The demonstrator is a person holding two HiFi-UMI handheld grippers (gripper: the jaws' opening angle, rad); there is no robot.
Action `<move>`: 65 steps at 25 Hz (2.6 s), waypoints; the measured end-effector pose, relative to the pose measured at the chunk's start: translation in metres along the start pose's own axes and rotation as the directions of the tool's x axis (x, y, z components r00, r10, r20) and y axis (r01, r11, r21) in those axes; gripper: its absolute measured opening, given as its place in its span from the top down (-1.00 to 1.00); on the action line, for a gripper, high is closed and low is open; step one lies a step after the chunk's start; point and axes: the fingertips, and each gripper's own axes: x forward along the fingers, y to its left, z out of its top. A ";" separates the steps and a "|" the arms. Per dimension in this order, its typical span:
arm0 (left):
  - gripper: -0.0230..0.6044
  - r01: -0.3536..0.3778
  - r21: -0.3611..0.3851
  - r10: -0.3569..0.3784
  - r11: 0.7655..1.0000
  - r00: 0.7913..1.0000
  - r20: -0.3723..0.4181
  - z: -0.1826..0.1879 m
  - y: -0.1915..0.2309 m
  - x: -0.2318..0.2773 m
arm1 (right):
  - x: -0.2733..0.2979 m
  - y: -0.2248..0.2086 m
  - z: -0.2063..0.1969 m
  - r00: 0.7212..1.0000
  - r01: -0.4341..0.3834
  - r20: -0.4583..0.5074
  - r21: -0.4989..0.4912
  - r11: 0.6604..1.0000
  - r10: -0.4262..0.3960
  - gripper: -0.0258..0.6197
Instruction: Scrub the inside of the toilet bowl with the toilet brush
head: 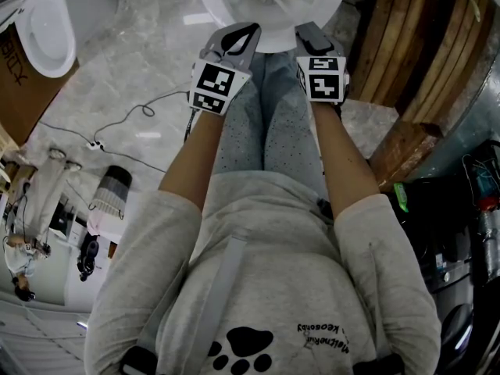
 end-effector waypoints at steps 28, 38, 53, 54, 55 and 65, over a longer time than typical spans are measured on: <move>0.94 -0.025 -0.066 0.025 0.998 1.000 -0.001 0.009 0.058 0.000 | 0.032 0.030 0.057 0.998 -0.043 -0.040 -0.032 0.999 0.041 0.46; 0.94 -0.030 -0.080 0.030 0.996 1.000 0.001 0.014 0.075 0.004 | 0.044 0.023 0.085 0.999 -0.034 -0.025 -0.032 0.999 0.033 0.46; 0.94 -0.022 -0.082 0.022 0.996 1.000 -0.003 0.023 0.087 0.018 | 0.055 0.012 0.118 1.000 -0.028 0.005 -0.037 0.999 0.028 0.46; 0.94 -0.022 -0.083 0.022 0.996 1.000 -0.004 0.024 0.088 0.019 | 0.055 0.011 0.119 1.000 -0.029 0.004 -0.038 0.999 0.029 0.46; 0.94 -0.023 -0.083 0.022 0.996 1.000 -0.004 0.024 0.088 0.020 | 0.056 0.009 0.119 1.000 -0.026 0.004 -0.040 0.999 0.027 0.46; 0.94 -0.028 -0.083 0.028 0.996 1.000 -0.005 0.030 0.089 0.023 | 0.058 -0.003 0.137 1.000 -0.021 0.014 -0.081 0.996 0.023 0.46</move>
